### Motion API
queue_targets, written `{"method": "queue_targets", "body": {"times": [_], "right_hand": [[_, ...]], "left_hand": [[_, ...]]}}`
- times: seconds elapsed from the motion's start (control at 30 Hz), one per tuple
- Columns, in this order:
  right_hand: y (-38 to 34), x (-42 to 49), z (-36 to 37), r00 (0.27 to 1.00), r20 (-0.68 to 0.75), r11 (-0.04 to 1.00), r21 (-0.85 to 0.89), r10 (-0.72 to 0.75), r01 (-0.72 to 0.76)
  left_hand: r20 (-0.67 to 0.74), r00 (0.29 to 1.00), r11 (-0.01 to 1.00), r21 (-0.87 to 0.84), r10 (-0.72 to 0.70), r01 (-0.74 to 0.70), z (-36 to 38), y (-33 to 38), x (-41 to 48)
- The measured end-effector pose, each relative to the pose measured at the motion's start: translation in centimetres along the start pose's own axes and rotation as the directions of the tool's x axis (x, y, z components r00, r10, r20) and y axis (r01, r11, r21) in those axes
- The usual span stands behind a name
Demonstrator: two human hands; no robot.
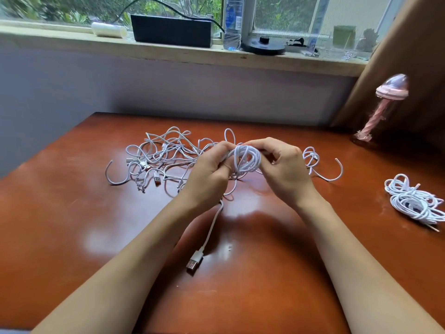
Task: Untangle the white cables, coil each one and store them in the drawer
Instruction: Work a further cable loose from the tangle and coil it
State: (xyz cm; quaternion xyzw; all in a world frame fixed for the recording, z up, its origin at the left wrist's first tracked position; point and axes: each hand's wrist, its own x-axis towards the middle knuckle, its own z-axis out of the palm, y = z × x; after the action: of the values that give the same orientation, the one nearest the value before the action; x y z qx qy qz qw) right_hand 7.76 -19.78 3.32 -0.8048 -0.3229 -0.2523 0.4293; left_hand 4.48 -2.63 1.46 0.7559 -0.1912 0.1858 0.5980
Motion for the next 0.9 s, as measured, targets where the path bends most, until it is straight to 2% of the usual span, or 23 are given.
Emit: {"method": "queue_targets", "body": {"times": [0.1,0.23,0.33,0.53,0.67,0.8,0.9], "right_hand": [[-0.2,-0.2,0.4,0.996,0.055,0.996,0.043,0.073,-0.076],[-0.2,-0.3,1.1,0.991,0.104,0.992,0.078,0.087,-0.095],[-0.1,-0.5,1.6,0.99,0.099,0.989,0.101,0.099,-0.109],[-0.3,-0.6,2.0,0.986,0.093,0.97,0.192,0.135,-0.151],[-0.8,-0.7,2.5,0.989,0.064,0.977,0.161,0.13,-0.139],[-1.1,-0.8,2.7,0.989,0.028,0.977,0.157,0.143,-0.145],[-1.3,-0.9,2.7,0.988,0.027,0.971,0.183,0.153,-0.155]], "left_hand": [[-0.102,0.994,0.999,-0.022,-0.035,0.033,0.3,-0.2,0.1],[-0.204,0.976,0.997,-0.016,-0.073,0.071,0.6,-0.4,0.2],[-0.28,0.954,0.993,-0.086,-0.104,0.083,0.4,-0.4,0.3],[-0.217,0.971,0.986,-0.152,-0.096,0.063,0.4,0.4,0.2],[-0.203,0.949,0.922,-0.354,-0.24,0.157,0.4,1.2,0.3],[-0.16,0.929,0.879,-0.41,-0.333,0.245,0.1,0.8,0.4],[-0.107,0.9,0.808,-0.495,-0.422,0.32,-0.1,0.8,0.4]]}}
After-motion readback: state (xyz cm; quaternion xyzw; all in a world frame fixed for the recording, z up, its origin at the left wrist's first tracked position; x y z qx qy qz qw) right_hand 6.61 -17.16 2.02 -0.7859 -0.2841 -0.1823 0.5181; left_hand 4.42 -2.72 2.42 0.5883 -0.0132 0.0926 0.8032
